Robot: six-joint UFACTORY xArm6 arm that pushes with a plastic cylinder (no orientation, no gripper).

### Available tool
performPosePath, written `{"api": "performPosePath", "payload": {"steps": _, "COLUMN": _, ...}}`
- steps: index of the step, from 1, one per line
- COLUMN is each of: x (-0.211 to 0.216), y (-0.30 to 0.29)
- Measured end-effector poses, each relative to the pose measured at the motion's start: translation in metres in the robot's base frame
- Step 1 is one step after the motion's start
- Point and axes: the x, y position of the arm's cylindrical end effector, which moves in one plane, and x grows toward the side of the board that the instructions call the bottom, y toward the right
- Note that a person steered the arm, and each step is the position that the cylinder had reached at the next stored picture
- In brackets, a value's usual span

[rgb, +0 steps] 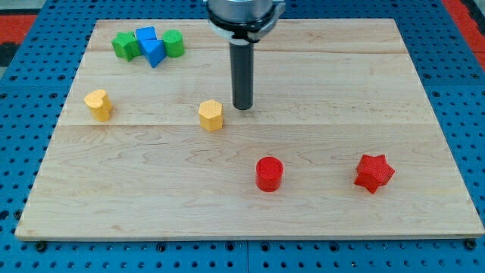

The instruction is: Place the yellow hexagon vertically to green circle

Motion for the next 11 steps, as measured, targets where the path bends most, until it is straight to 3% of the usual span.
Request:
{"api": "performPosePath", "payload": {"steps": 2, "x": 0.012, "y": -0.037}}
{"api": "performPosePath", "payload": {"steps": 9, "x": 0.059, "y": -0.038}}
{"api": "performPosePath", "payload": {"steps": 11, "x": 0.060, "y": -0.097}}
